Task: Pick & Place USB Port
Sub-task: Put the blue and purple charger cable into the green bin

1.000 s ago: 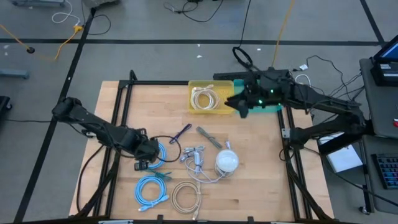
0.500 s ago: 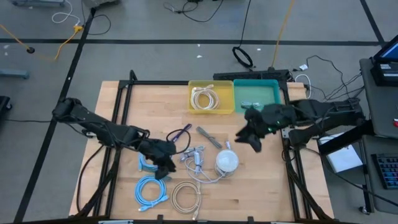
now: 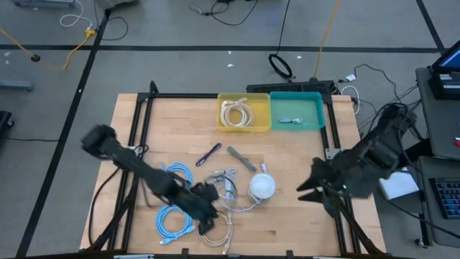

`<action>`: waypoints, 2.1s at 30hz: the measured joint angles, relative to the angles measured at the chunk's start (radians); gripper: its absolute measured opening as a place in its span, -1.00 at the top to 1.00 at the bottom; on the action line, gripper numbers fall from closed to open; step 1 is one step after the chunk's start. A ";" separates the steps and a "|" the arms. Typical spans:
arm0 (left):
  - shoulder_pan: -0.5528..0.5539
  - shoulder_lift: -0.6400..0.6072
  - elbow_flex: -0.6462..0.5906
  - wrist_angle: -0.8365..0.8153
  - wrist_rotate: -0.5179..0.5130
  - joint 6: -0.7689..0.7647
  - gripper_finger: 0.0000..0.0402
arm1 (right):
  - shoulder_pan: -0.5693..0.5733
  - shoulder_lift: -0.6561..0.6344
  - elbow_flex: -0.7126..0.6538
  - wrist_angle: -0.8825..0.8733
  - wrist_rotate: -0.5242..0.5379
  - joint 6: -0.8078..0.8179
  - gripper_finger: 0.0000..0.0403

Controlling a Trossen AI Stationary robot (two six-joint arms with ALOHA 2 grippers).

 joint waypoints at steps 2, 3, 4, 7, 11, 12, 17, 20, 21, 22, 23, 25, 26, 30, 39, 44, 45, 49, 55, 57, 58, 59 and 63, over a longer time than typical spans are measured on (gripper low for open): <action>-0.011 0.106 0.144 -0.117 -0.007 0.036 0.46 | 0.059 0.000 -0.020 0.010 0.072 0.041 0.33; -0.017 0.156 0.213 -0.165 -0.019 0.052 0.46 | 0.083 0.000 -0.032 0.008 0.101 0.063 0.33; -0.025 0.201 0.274 -0.217 -0.033 0.064 0.46 | 0.103 0.001 -0.044 0.006 0.121 0.084 0.33; -0.038 0.311 0.404 -0.397 -0.092 0.080 0.46 | 0.143 0.001 -0.085 0.008 0.161 0.147 0.33; -0.022 0.353 0.435 -0.593 -0.247 0.058 0.46 | 0.169 0.001 -0.161 0.091 0.185 0.181 0.33; -0.009 0.355 0.429 -0.629 -0.279 0.056 0.46 | 0.171 0.001 -0.184 0.135 0.190 0.180 0.33; 0.105 0.357 0.382 -0.723 -0.359 0.072 0.46 | 0.174 0.001 -0.296 0.350 0.194 0.168 0.33; 0.200 0.357 0.341 -0.718 -0.335 0.108 0.46 | 0.174 0.001 -0.348 0.457 0.214 0.161 0.33; 0.230 0.357 0.326 -0.719 -0.332 0.118 0.46 | 0.174 0.001 -0.359 0.488 0.216 0.159 0.33; 0.260 0.357 0.313 -0.723 -0.332 0.123 0.46 | 0.174 0.001 -0.364 0.504 0.216 0.156 0.33; 0.287 0.353 0.299 -0.730 -0.334 0.125 0.46 | 0.174 0.001 -0.365 0.509 0.216 0.153 0.33; 0.345 0.332 0.263 -0.731 -0.340 0.115 0.46 | 0.174 0.001 -0.365 0.529 0.223 0.140 0.33; 0.375 0.318 0.243 -0.721 -0.339 0.108 0.46 | 0.174 0.001 -0.365 0.538 0.238 0.130 0.33; 0.485 0.254 0.146 -0.667 -0.336 0.100 0.46 | 0.174 -0.002 -0.361 0.586 0.273 0.082 0.33; 0.611 0.142 -0.071 -0.400 -0.153 0.140 0.46 | 0.171 -0.006 -0.360 0.615 0.347 0.045 0.33; 0.609 0.143 -0.093 -0.414 -0.134 0.170 0.41 | 0.154 -0.008 -0.360 0.615 0.369 0.042 0.33; 0.609 0.142 -0.092 -0.408 -0.126 0.172 0.38 | 0.148 -0.009 -0.360 0.614 0.369 0.041 0.33; 0.609 0.142 -0.091 -0.371 -0.070 0.186 0.14 | 0.125 -0.008 -0.360 0.610 0.367 0.042 0.33; 0.602 0.142 -0.091 -0.367 -0.061 0.214 -0.29 | 0.102 -0.008 -0.360 0.607 0.361 0.041 0.33; 0.605 0.142 -0.091 -0.365 -0.089 0.217 -0.38 | 0.094 -0.009 -0.360 0.607 0.346 0.041 0.33; 0.610 0.142 -0.091 -0.363 -0.097 0.222 -0.41 | 0.090 -0.008 -0.360 0.607 0.342 0.042 0.33; 0.615 0.144 -0.091 -0.353 -0.099 0.226 -0.43 | 0.086 -0.009 -0.360 0.607 0.341 0.042 0.33; 0.634 0.154 -0.126 -0.272 -0.057 0.242 -0.42 | 0.076 -0.008 -0.360 0.607 0.340 0.044 0.33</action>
